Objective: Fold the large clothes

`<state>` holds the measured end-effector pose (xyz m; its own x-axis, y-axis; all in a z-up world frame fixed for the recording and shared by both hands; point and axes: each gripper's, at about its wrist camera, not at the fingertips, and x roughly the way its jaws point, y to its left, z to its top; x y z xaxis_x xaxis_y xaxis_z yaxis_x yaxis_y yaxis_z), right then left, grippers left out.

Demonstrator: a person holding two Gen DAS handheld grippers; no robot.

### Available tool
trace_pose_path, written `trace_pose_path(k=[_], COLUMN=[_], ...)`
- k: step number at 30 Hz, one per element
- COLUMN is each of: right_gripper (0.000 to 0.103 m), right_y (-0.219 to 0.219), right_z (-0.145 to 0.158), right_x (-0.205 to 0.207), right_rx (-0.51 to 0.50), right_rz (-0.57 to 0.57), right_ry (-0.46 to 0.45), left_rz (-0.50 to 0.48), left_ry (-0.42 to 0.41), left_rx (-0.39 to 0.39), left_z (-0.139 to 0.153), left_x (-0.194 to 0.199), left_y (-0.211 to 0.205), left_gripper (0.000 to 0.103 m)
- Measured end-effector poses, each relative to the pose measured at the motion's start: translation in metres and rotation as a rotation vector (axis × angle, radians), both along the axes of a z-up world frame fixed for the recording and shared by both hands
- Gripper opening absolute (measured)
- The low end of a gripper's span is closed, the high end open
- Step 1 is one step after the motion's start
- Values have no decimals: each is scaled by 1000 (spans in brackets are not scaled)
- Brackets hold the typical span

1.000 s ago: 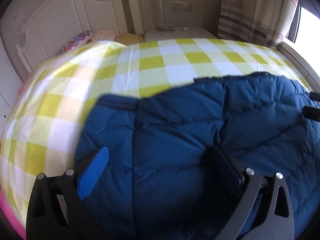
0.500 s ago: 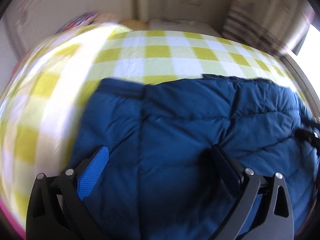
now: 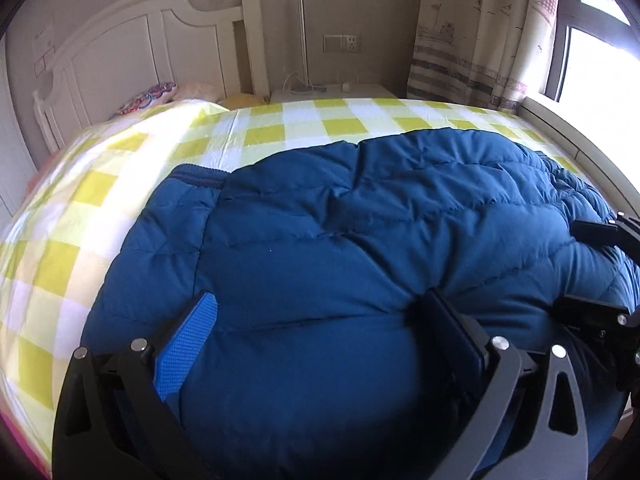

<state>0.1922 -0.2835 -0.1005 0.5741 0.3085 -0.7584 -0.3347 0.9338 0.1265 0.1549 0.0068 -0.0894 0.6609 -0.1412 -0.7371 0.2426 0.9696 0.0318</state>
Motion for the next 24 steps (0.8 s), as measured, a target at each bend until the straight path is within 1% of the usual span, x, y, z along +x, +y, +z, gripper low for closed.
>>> trace_pose_path(k=[3, 4, 6, 8, 9, 10, 11, 12, 13, 14, 17, 18, 22, 24], right_gripper=[98, 98, 98, 98, 98, 98, 98, 99, 99, 99, 99, 99, 99, 98], right_y=[4, 3, -12, -37, -50, -62, -79, -90, -95, -99, -93, -93, -101, -100], right_z=[4, 8, 17, 19, 17, 13, 2, -6, -10, -13, -14, -14, -17, -14], right_x=[-4, -7, -12, -15, -15, -15, -11, -11, -13, -13, -9, -9, -13, -12], right_rx=[-59, -79, -101, -80, -68, -55, -20, 43, 89, 118, 79, 77, 134, 121], right_rz=[-14, -28, -86, -144, -180, -214, -246, -246, -240, -240, -241, -240, -235, -243], right_ry=[-1, -5, -33, -36, -28, -13, 16, 27, 20, 11, 13, 12, 17, 24], left_rz=[2, 11, 29, 83, 115, 139, 155, 170, 170, 174, 167, 166, 165, 173], left_ry=[11, -4, -61, -109, -108, -90, -70, -35, -33, -37, -41, -42, -29, -27], left_rx=[2, 5, 7, 36, 48, 45, 30, -34, -86, -107, -37, -29, -56, -50], left_z=[4, 8, 18, 23, 21, 17, 12, 5, 4, 4, 1, 0, -1, 2], left_x=[-2, -7, -17, -24, -22, -19, -17, -13, -14, -14, -10, -9, -9, -13], left_y=[5, 7, 18, 36, 47, 56, 65, 78, 86, 89, 79, 78, 81, 81], left_gripper=[101, 101, 101, 101, 101, 101, 101, 101, 101, 101, 101, 101, 101, 101])
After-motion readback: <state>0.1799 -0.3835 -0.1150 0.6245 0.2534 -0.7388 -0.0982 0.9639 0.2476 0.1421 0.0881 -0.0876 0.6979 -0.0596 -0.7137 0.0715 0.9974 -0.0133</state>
